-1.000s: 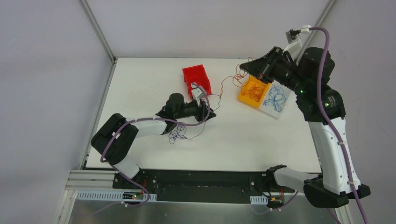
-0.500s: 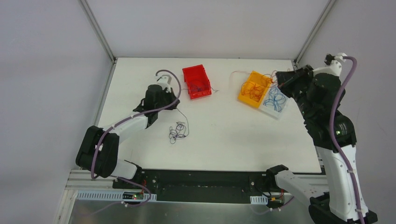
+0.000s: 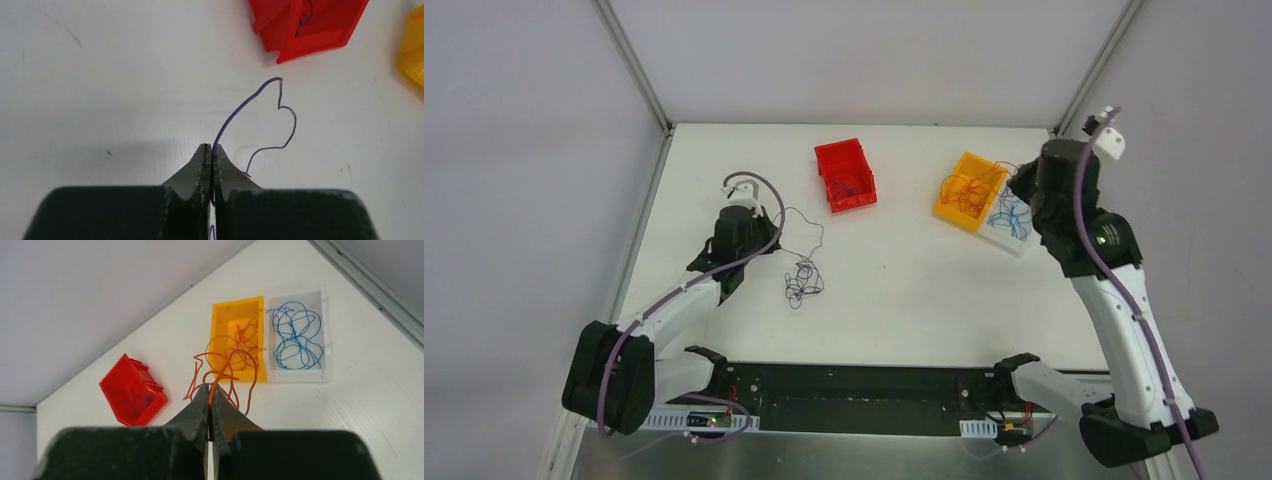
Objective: Untangle the cables
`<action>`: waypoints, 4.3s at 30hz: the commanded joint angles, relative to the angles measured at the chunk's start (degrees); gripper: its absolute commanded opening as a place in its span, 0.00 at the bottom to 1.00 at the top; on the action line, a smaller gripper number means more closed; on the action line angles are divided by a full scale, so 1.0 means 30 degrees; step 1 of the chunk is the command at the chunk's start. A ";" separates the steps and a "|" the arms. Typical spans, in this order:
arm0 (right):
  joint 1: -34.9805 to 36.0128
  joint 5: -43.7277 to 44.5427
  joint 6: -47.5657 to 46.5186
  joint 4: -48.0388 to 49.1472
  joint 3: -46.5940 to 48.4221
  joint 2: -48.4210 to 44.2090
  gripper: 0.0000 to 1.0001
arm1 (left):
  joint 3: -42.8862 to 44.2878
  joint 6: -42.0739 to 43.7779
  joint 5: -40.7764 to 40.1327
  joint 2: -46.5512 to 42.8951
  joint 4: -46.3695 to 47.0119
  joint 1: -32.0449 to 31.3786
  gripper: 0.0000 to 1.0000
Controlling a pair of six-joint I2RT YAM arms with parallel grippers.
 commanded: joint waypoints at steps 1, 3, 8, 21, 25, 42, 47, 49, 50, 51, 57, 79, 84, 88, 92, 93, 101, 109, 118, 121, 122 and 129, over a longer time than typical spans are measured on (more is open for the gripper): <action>-0.0114 -0.1159 -0.0392 0.1106 -0.0446 0.2226 0.00 | -0.0763 0.0025 -0.0534 -0.1423 0.1011 -0.0052 0.00; -0.0155 -0.1165 -0.0405 0.1593 -0.0336 0.3024 0.00 | -0.0905 0.0082 -0.0607 -0.1851 0.1063 -0.0052 0.00; -0.0674 -0.1648 -0.0393 0.2209 0.0948 0.5262 0.00 | -0.1309 0.0160 -0.1076 -0.2511 0.1316 -0.0045 0.00; -0.2103 -0.1960 -0.0404 0.2592 0.3199 0.9790 0.00 | -0.1696 -0.0221 -0.1507 -0.2916 0.1491 -0.0073 0.00; -0.2688 -0.2221 -0.0442 0.2685 0.3843 1.1169 0.00 | -0.1712 -0.0144 -0.1455 -0.2920 0.1597 -0.0055 0.00; -0.3653 -0.4189 0.1336 0.2154 0.5952 2.0496 0.00 | -0.1732 -0.0060 -0.0892 -0.2746 0.1933 -0.0081 0.00; -0.4221 -0.6310 0.1893 0.1646 0.6284 2.1754 0.09 | -0.1736 -0.0075 -0.0760 -0.2790 0.1982 -0.0078 0.00; -0.4246 -0.6362 0.1806 0.1749 0.6000 2.1039 0.26 | -0.1712 -0.0048 -0.0721 -0.2832 0.1989 -0.0075 0.00; -0.4235 -0.6481 0.1681 0.1852 0.5803 2.0553 0.35 | -0.1722 -0.0045 -0.0673 -0.2841 0.2005 -0.0074 0.00; -0.4237 -0.6555 0.1541 0.1788 0.5730 2.0042 0.40 | -0.1734 -0.0030 -0.0604 -0.2845 0.2022 -0.0073 0.00; -0.3729 -0.5593 0.0143 0.1008 0.5441 1.6469 0.65 | -0.1707 0.0020 0.0512 -0.2673 0.2564 -0.0088 0.00; 0.5694 -1.8929 -0.3459 1.9924 -1.4928 0.2260 0.89 | 0.6590 -0.2802 0.7645 -0.3956 -0.0521 -0.1466 0.00; 0.6781 -1.8850 -0.4075 2.1194 -1.4565 0.2478 0.92 | 1.0897 -0.4429 0.9235 -0.2451 -0.1203 -0.2204 0.00; 0.7122 -1.8649 -0.4300 2.1718 -1.3645 0.3037 0.94 | 1.3592 -0.5329 0.9665 -0.1295 -0.1560 -0.3117 0.00; 0.7463 -1.8733 -0.4444 2.2463 -1.3103 0.3533 0.95 | 1.5578 -0.6630 0.9782 -0.0373 -0.1538 -0.3716 0.00; 0.7552 -1.8930 -0.4473 2.2638 -1.3039 0.3673 0.95 | 1.6047 -0.6900 0.9950 -0.0113 -0.1523 -0.3861 0.00; 0.8370 -1.8641 -0.4277 2.3564 -1.3191 0.4584 0.51 | 1.6869 -0.8757 0.9744 0.0509 -0.0876 -0.4439 0.00; 0.8365 -1.6806 -0.3807 2.1203 -1.3051 0.1786 0.00 | 1.1722 -0.6784 0.4178 -0.2919 -0.3848 -0.4378 0.00; 0.8376 -1.6185 -0.1991 1.6347 -0.9328 0.2156 0.00 | 0.5909 -0.6656 0.4226 -0.5480 -0.4204 -0.4331 0.13; 0.8367 -1.7153 -0.1047 1.6072 -0.8474 0.2663 0.00 | 0.5843 -0.6182 0.5862 -0.4813 -0.4097 -0.4354 0.12; 0.8379 -1.7377 -0.0833 1.6035 -0.8281 0.2806 0.00 | 0.5869 -0.6056 0.6390 -0.4568 -0.4026 -0.4351 0.12; 0.8377 -1.7620 -0.0249 1.4766 -0.6933 0.3546 0.00 | 0.4732 -0.5788 0.9090 -0.3920 -0.0599 -0.4366 0.20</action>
